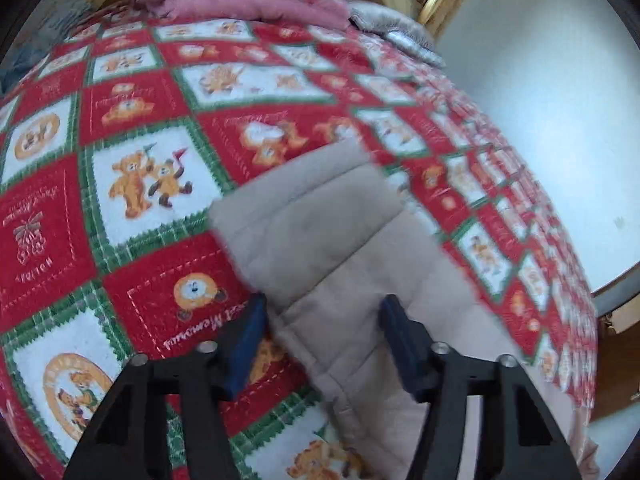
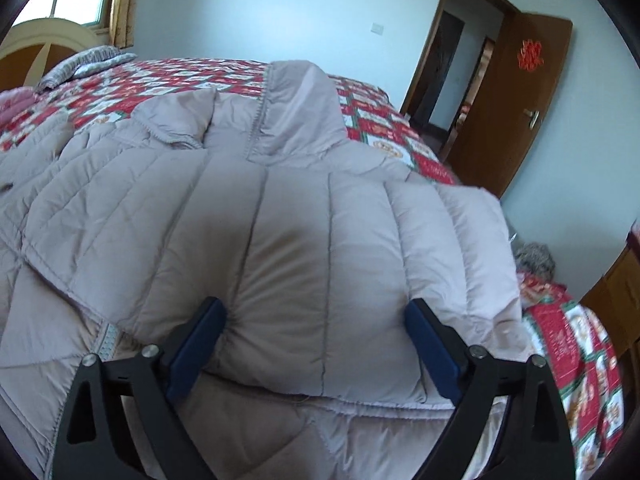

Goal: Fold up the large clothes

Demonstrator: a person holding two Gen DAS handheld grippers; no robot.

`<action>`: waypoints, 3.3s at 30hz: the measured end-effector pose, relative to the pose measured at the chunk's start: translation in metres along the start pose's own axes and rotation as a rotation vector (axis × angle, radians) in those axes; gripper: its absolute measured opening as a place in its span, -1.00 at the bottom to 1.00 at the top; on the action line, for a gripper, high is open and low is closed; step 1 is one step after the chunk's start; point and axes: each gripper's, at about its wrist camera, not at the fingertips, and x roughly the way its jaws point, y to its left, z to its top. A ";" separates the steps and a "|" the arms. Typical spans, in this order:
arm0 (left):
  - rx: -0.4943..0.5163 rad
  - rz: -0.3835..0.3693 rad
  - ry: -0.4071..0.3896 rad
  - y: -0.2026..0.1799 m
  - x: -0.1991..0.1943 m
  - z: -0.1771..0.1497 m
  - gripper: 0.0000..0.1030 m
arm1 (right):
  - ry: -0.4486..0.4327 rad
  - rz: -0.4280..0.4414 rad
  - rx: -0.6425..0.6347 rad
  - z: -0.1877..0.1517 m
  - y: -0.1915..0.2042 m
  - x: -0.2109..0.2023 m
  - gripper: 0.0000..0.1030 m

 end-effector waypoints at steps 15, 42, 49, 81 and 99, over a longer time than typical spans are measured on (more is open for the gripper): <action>0.179 -0.076 -0.122 -0.020 -0.028 0.001 -0.84 | 0.041 0.124 0.160 -0.002 -0.020 0.005 0.89; 1.186 -0.660 -0.141 -0.218 -0.177 -0.333 -0.84 | 0.044 0.150 0.193 0.000 -0.026 0.006 0.92; 1.258 -0.550 -0.007 -0.234 -0.151 -0.359 -0.60 | 0.047 0.160 0.199 0.000 -0.027 0.009 0.96; 0.494 -0.561 0.007 -0.077 -0.135 -0.251 0.77 | 0.133 0.297 0.297 0.037 0.013 0.002 0.93; 0.420 -0.565 -0.021 -0.063 -0.130 -0.241 0.77 | 0.023 0.180 0.305 0.036 -0.039 -0.023 -0.74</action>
